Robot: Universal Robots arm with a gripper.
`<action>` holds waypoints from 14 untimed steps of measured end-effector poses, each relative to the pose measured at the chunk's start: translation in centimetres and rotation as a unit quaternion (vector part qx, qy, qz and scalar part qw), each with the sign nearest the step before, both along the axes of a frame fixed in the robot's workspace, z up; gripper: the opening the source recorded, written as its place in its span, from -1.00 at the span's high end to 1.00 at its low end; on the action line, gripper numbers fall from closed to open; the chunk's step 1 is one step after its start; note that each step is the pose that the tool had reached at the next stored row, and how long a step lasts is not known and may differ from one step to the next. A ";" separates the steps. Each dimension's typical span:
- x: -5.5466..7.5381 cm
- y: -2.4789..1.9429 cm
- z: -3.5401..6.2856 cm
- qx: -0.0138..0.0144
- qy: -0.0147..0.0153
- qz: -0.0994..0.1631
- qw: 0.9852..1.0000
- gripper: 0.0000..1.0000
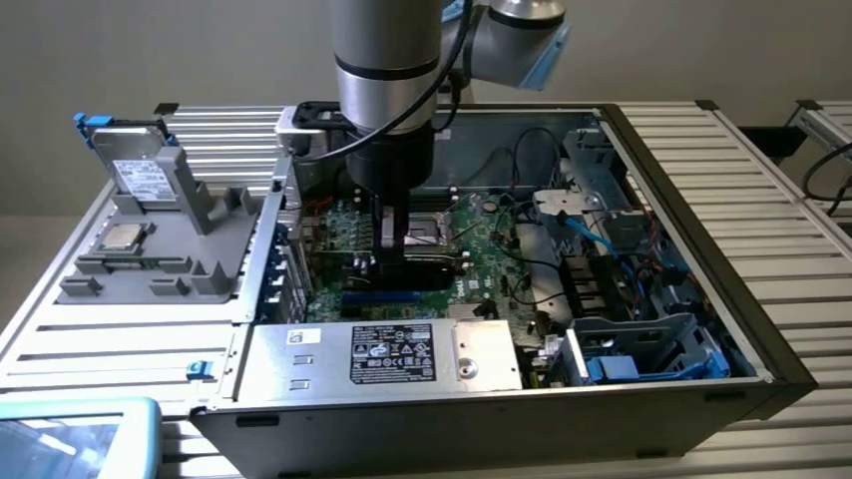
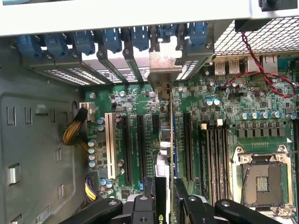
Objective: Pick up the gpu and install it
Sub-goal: 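Insert the gpu into the slot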
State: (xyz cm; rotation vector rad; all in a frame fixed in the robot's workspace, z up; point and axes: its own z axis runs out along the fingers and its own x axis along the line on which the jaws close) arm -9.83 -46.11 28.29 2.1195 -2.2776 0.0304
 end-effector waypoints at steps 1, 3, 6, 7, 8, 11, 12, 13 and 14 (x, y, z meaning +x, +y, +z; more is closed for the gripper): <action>-0.1 0.00 -0.10 0.000 0.000 0.000 1.000 0.46; -0.4 0.05 -0.28 0.000 0.000 0.000 1.000 0.46; -0.7 0.09 -0.43 0.000 0.000 0.000 1.000 0.46; -0.7 0.08 -0.43 0.000 0.000 0.000 1.000 0.46; -0.7 0.09 -0.43 0.000 0.000 0.000 1.000 0.46; -0.7 0.11 -0.83 0.000 0.000 0.000 1.000 0.46; -0.7 0.11 -0.82 0.000 0.000 0.000 1.000 0.46; -0.7 0.10 -0.82 0.000 0.000 0.000 1.000 0.46; -0.7 0.10 -0.82 0.000 0.000 0.000 1.000 0.46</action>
